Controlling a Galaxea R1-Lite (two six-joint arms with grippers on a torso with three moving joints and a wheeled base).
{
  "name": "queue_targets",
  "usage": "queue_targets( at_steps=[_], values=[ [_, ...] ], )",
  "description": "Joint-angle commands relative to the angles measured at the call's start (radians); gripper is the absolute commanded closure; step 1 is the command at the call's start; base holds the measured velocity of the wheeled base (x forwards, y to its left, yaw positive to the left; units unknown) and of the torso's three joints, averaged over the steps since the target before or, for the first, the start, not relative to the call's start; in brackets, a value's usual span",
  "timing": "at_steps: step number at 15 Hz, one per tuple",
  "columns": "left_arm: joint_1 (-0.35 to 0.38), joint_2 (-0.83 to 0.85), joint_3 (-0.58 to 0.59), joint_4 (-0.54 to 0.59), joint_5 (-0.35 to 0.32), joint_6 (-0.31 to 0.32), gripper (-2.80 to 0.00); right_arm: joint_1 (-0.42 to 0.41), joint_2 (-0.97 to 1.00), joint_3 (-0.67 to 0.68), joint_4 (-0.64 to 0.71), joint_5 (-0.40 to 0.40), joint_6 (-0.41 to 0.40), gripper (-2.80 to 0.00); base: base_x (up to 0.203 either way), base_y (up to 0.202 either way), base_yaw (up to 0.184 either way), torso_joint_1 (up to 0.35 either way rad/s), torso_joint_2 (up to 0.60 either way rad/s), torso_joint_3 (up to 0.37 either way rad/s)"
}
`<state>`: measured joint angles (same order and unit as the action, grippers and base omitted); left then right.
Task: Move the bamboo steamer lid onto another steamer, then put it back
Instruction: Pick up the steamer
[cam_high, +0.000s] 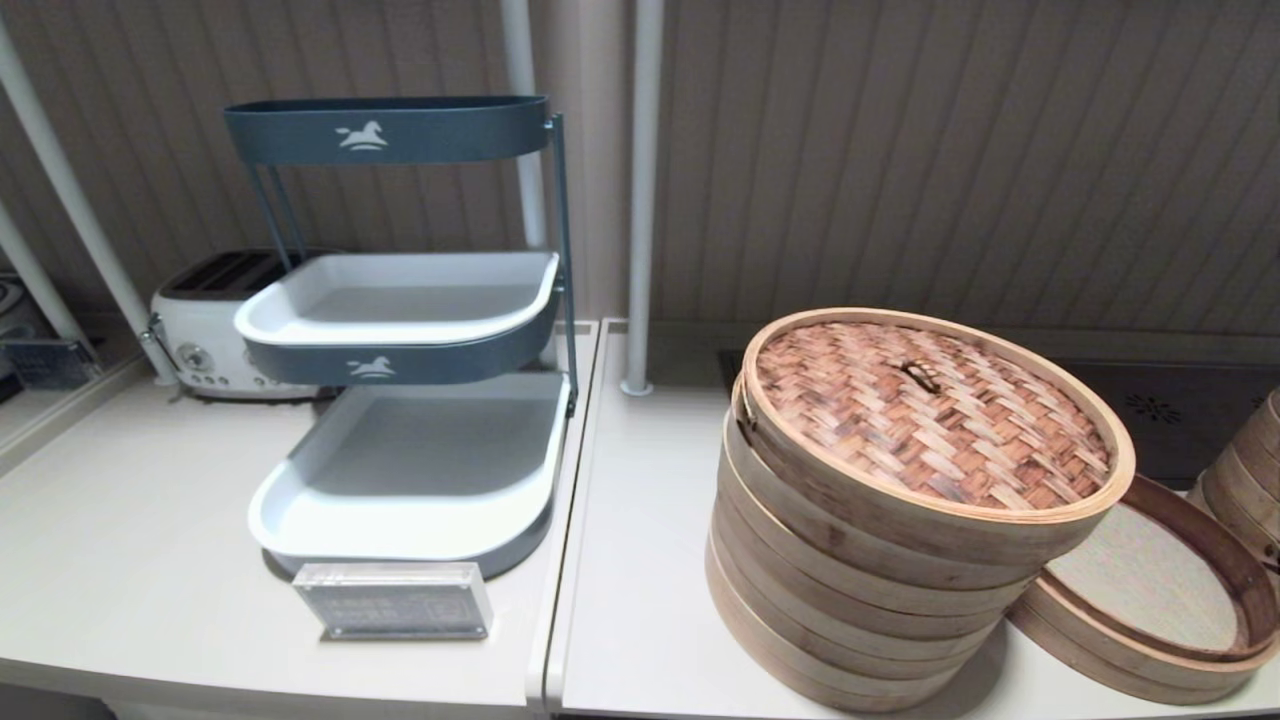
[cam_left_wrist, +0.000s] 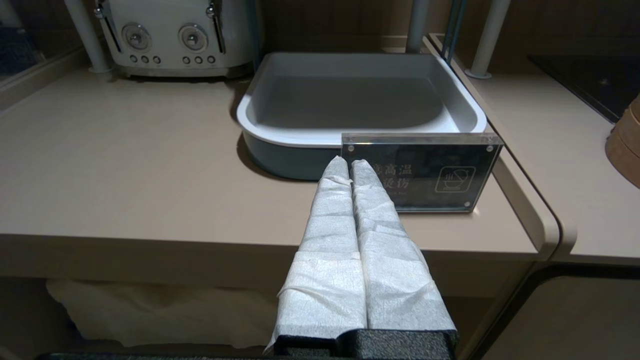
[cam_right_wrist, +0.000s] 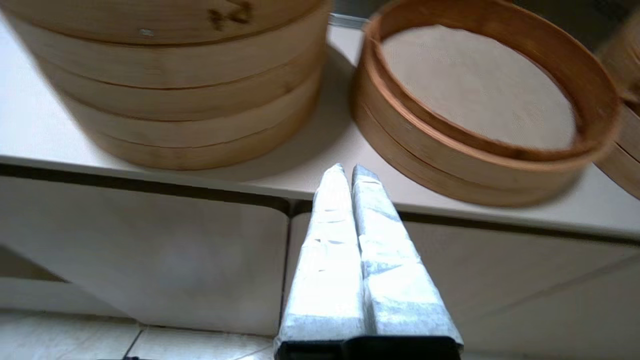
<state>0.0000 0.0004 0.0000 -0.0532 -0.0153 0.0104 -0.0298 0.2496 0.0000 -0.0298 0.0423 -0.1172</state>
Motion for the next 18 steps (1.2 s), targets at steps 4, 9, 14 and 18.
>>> queue_targets(
  at_steps=[4, 9, 14, 18],
  values=[
    [0.0, 0.0, 0.028, 0.0, 0.0, 0.0, 0.0, 0.023, -0.142, 0.023, 0.002, 0.001, 0.007, 0.0, 0.0, 0.0, 0.0, 0.0, 0.0, 0.0],
    [0.0, 0.0, 0.028, 0.0, 0.0, 0.0, 0.0, 0.022, -0.24, 0.023, 0.002, 0.001, 0.016, 0.0, 0.0, 0.0, 0.0, 0.0, 0.0, 0.0],
    [0.0, 0.0, 0.028, 0.0, 0.0, 0.0, 0.0, 0.022, -0.24, 0.025, 0.001, -0.019, 0.083, 0.0, 0.0, 0.0, 0.0, 0.0, 0.0, 0.0],
    [0.0, 0.0, 0.028, 0.0, 0.0, 0.0, 0.0, 0.023, -0.24, 0.025, 0.001, -0.022, 0.09, 0.0, 0.0, 0.0, 0.0, 0.0, 0.0, 0.0]
  ],
)
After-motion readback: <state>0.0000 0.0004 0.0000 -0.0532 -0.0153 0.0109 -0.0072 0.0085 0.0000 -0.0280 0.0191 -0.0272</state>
